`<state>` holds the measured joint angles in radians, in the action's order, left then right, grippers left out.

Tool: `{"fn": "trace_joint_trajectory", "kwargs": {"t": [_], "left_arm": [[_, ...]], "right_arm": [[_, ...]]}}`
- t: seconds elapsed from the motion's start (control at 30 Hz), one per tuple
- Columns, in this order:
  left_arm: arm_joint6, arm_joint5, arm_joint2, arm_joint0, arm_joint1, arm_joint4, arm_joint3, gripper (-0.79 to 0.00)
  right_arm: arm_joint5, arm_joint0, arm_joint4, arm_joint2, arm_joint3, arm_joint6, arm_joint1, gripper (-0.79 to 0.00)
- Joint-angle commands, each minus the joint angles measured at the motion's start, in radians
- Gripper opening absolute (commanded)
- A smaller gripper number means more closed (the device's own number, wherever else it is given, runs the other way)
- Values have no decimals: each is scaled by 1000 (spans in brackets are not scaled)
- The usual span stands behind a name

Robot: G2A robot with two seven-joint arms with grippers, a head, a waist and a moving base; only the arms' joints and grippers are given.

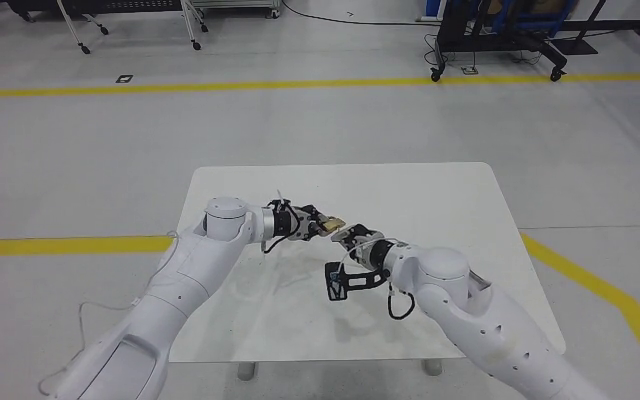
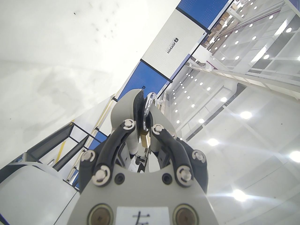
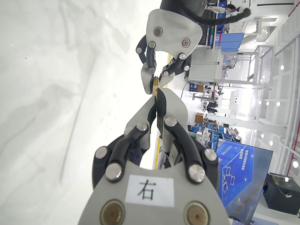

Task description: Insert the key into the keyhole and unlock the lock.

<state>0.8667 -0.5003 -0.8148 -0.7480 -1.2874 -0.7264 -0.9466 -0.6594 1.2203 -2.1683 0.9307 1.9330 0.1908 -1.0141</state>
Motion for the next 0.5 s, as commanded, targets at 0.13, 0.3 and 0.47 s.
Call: {"fn": "trace_joint_trajectory", "kwargs": {"t": [0.13,0.3,0.47], "left_arm": [[17,4,-7,-1,0,5,-1,-785],[26,4,-11,-1,0,12,0,-785],[35,1,-11,0,-2,18,1,-785]], "right_arm": [[-8,18,47,53,4,-80,7,-785],[-22,39,52,96,8,-148,18,-785],[-38,45,33,106,-4,-185,23,-785]]}}
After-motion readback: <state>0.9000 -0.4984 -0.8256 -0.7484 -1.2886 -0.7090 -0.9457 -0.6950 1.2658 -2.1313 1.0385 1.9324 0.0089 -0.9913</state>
